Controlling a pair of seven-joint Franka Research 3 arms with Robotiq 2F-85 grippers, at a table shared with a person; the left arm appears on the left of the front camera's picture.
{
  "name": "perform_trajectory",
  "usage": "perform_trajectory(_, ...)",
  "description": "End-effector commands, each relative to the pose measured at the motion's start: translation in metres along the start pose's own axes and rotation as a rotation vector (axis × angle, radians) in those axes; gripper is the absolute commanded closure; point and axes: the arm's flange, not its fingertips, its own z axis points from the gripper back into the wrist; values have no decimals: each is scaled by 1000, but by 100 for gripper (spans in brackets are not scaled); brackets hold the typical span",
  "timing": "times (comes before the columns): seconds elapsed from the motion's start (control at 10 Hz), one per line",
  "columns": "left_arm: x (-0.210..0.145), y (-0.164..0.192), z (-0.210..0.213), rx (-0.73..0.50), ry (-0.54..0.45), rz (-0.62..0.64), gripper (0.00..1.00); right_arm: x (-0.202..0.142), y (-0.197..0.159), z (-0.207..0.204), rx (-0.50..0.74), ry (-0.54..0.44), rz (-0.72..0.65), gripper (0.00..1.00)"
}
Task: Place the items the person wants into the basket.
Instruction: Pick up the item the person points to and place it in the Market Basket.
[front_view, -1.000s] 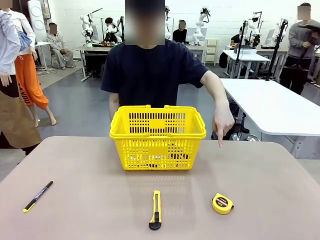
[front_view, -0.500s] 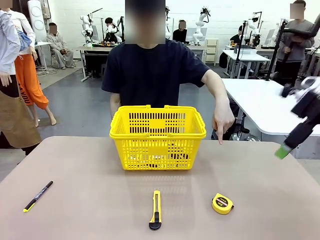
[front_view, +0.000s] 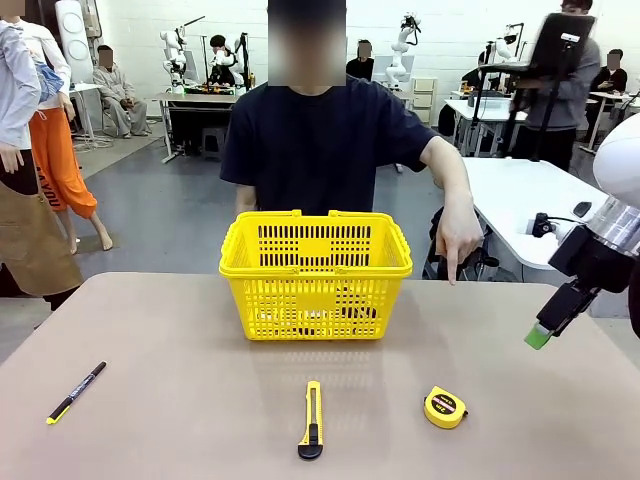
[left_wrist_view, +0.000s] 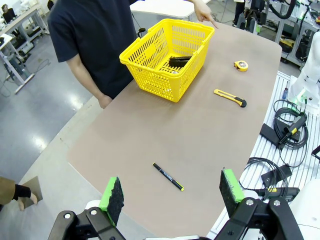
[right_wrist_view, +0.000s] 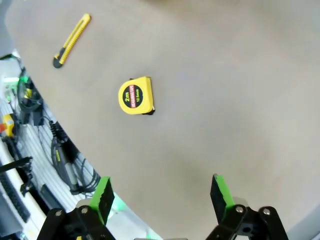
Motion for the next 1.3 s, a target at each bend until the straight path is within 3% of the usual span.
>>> perform_trajectory(0.0,0,0,1,-6,-10,-8,0,0,5,1,8,23,4,0)
perform_trajectory(0.5,0,0,1,-6,-10,-8,0,1,4,-1,15,1,12,0)
perform_trajectory(0.7,0,0,1,-6,-10,-8,0,11,31,-33,-129,6,-42,0)
perform_trajectory(1.2,0,0,1,-6,-10,-8,0,26,71,-103,-236,84,-79,0)
